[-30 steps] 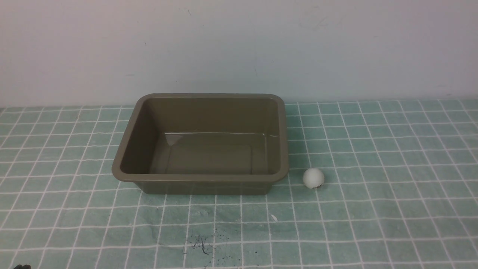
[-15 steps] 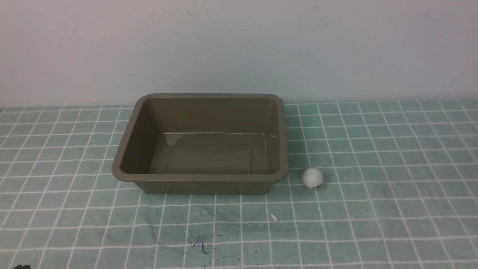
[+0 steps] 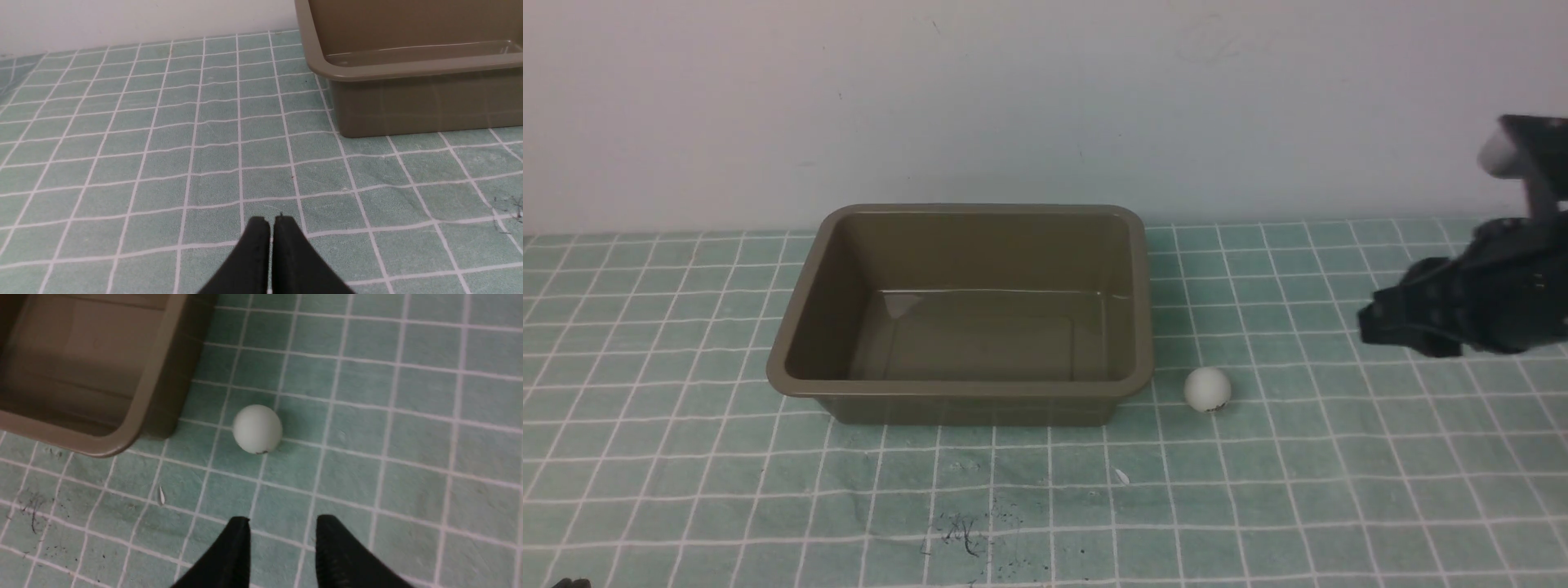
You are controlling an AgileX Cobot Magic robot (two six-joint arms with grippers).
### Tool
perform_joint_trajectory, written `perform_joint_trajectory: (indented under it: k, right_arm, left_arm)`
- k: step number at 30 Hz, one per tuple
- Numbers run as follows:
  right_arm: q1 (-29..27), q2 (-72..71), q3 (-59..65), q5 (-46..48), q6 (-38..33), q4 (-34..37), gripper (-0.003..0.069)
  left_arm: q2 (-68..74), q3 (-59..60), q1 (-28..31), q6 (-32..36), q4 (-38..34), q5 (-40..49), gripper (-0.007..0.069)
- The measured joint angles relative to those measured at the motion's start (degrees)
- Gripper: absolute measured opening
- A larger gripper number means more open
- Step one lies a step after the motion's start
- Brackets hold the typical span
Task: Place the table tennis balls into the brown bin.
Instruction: 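Reach for and grasp a ping pong ball on the table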
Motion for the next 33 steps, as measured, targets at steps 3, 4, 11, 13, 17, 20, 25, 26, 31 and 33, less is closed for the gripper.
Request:
perform_joint_trajectory:
  k: [3,4,11,13,17,20,25,26,31,33]
  right_arm:
    - [3.68,5.96,-3.31,-1.85,0.10,-2.21,0.0353]
    - [5.48,10.13,-5.72,-2.37,0.56,-3.56,0.0418]
    - [7.76,25.03,-14.28,-3.20,2.72,-5.71,0.0565]
    - [7.76,29.85,-17.25,-3.31,3.41,-5.83,0.0577]
    - [7.87,35.30,-20.41,-3.10,3.89,-5.83,0.0577]
    - [7.92,38.91,-21.63,-2.13,5.32,-5.89,0.0514]
    - [7.98,39.01,-22.27,0.21,7.15,-9.39,0.0357]
    - [8.02,37.84,-22.32,1.36,8.68,-10.84,0.0358]
    - [9.12,29.18,-24.73,3.21,13.26,-8.47,0.0358]
    - [10.68,27.27,-26.62,2.60,11.48,-7.15,0.0358]
  left_arm:
    - [0.00,0.00,0.00,0.00,-0.03,0.00,-0.0005]
    - [0.00,0.00,0.00,0.00,-0.03,0.00,-0.0005]
    - [0.00,0.00,0.00,0.00,-0.03,0.00,-0.0005]
    - [0.00,0.00,0.00,0.00,-0.03,0.00,-0.0005]
    - [0.00,0.00,0.00,0.00,-0.03,0.00,-0.0005]
    - [0.00,0.00,0.00,0.00,-0.03,0.00,-0.0005]
    - [0.00,0.00,0.00,0.00,-0.03,0.00,-0.0005]
    - [0.00,0.00,0.00,0.00,-0.03,0.00,-0.0005]
    - [0.00,0.00,0.00,0.00,-0.03,0.00,-0.0005]
    - [0.00,0.00,0.00,0.00,-0.03,0.00,-0.0005]
